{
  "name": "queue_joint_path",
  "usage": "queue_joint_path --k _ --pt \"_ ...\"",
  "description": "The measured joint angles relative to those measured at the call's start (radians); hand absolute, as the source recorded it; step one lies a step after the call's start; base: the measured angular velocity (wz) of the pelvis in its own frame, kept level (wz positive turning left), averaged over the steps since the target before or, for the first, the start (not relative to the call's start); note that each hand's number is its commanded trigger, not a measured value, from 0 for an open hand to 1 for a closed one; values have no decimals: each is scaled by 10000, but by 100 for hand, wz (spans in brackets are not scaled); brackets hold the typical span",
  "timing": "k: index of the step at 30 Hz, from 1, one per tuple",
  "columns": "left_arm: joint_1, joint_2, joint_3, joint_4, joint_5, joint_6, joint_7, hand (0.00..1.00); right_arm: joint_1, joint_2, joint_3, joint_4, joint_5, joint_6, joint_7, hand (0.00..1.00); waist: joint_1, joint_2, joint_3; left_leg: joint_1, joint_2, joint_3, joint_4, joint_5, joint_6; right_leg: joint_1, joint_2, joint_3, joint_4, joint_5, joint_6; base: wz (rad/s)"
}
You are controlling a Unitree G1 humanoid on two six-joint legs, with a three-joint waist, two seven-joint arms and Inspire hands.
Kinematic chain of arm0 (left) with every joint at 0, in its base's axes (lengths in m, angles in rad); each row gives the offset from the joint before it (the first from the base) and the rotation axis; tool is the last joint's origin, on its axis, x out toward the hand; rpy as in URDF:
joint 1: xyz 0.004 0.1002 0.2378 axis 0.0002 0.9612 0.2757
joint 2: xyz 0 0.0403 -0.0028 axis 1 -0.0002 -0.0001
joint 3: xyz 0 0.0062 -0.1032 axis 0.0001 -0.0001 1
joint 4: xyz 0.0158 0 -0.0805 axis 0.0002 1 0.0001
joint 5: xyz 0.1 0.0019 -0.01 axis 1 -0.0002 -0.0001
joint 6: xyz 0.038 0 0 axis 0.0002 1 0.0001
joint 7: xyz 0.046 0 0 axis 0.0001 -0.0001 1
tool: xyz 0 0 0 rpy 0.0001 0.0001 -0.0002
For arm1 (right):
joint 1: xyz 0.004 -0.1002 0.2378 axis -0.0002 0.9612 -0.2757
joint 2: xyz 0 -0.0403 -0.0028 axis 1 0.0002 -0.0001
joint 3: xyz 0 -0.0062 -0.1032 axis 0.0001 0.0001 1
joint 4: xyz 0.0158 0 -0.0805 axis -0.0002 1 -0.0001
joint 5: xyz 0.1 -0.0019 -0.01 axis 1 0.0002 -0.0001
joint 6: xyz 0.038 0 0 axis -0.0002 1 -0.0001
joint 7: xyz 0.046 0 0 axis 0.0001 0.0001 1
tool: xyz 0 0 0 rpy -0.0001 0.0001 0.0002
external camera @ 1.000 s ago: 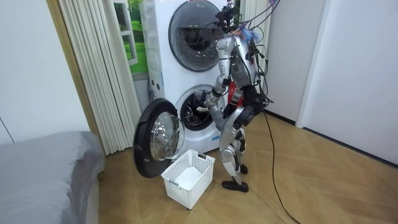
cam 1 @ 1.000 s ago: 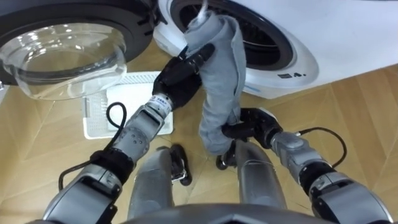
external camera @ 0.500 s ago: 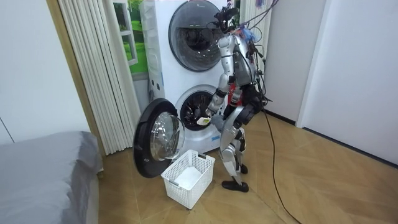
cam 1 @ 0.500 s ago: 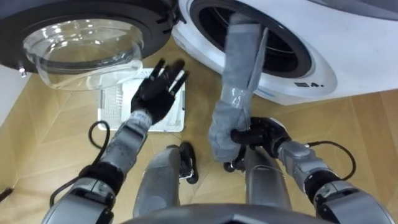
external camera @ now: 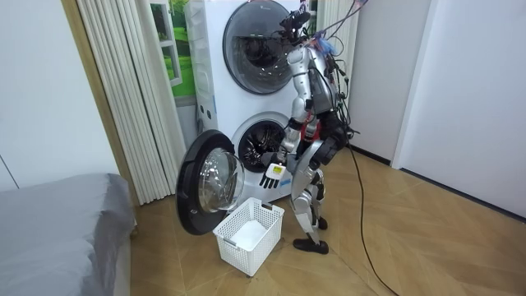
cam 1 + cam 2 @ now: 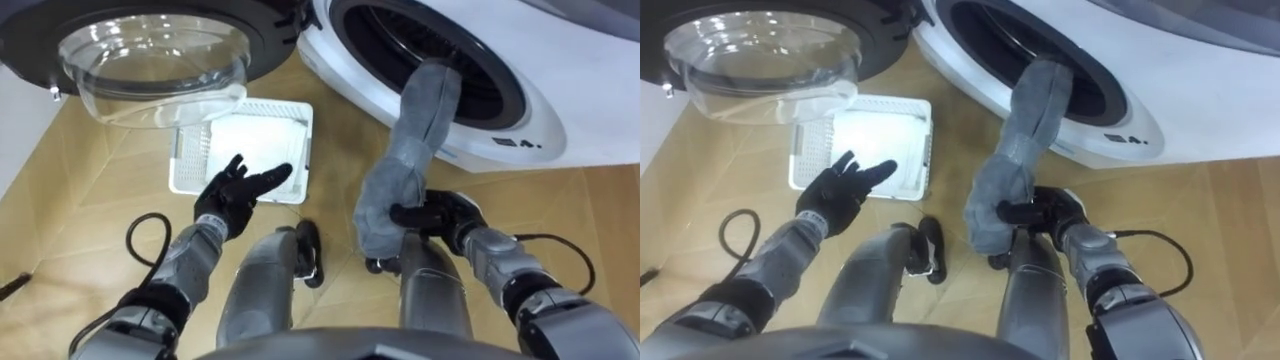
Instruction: Put towel into washing machine
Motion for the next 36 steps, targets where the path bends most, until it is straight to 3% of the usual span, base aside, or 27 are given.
queue_joint_path --k 3,5,9,12,14,15,19,21,23,24,25,26,31,36 --pt "-46 67 57 134 301 -4 225 0 -88 -82 0 51 231 81 38 100 8 -15 11 -45 -16 -29 35 -1 0 -40 -18 1 57 -37 4 5" --pt "-50 129 53 138 609 -16 392 0 -191 -229 -13 46 430 85 26 100 -20 -137 95 -50 -164 -38 69 -2 5 -160 -209 23 367 -195 21 11" --pt "-41 270 73 220 627 -63 495 0 -529 -526 -421 -119 1239 281 15 100 30 -252 140 -336 -194 -9 171 16 51 -461 -307 11 518 -224 10 4" --pt "151 355 73 213 663 -71 659 0 -1047 -1101 -925 -141 1769 401 -61 100 0 -291 159 -256 -331 19 182 49 107 -493 -487 47 764 -270 5 8" --pt "313 415 208 209 779 -208 699 0 -1684 -1594 -1722 -175 2353 415 -265 100 -9 -427 189 -179 -418 109 138 86 165 -494 -597 117 860 -315 56 2" --pt "349 455 285 188 779 -202 709 0 -1849 -1676 -1853 -157 2657 872 -135 100 -25 -489 190 -169 -429 127 131 105 173 -498 -620 120 871 -317 55 0" --pt "563 710 607 -67 793 -291 871 0 -2104 -1719 -1893 -171 3097 1580 -348 100 -60 -847 188 -181 -520 176 173 149 246 -559 -757 161 1031 -318 54 4" --pt "670 809 941 -84 855 -444 895 0 -2369 -1750 -1896 -229 3175 1974 -397 100 -88 -1043 228 -218 -560 337 160 180 303 -731 -790 330 1081 -286 103 -10" --pt "798 829 1339 -101 858 -564 1136 0 -2538 -1821 -1895 -745 3748 2690 -772 100 -253 -1095 224 -354 -604 390 193 228 381 -882 -801 386 1167 -207 138 -2" --pt "859 830 1426 -100 865 -585 1160 0 -2551 -1824 -1895 -924 3942 2857 -916 84 -333 -1101 224 -355 -637 391 186 243 404 -893 -836 393 1191 -203 145 7" --pt "998 821 1665 -105 898 -596 1221 0 -2595 -1824 -1895 -1241 4415 3184 -1189 58 -487 -1101 222 -332 -687 400 176 260 435 -890 -881 416 1215 -191 166 5" --pt "1105 819 1899 -82 1051 -648 1285 0 -2722 -1824 -1894 -1361 5019 3454 -1367 0 -640 -1101 222 -335 -717 402 175 276 465 -890 -910 422 1219 -166 204 0" --pt "1408 739 2051 -233 1265 -797 1633 0 -3391 -1832 -1896 -1364 7563 4099 -2805 0 -970 -1119 230 -357 -884 404 233 317 600 -916 -1137 380 1371 -154 274 8" --pt "1529 524 2150 -685 1987 -720 2182 0 -3727 -1831 -2336 -1350 10199 4108 -3952 0 -1132 -1122 232 -466 -1026 368 446 288 698 -1051 -1220 524 1552 -223 449 6"
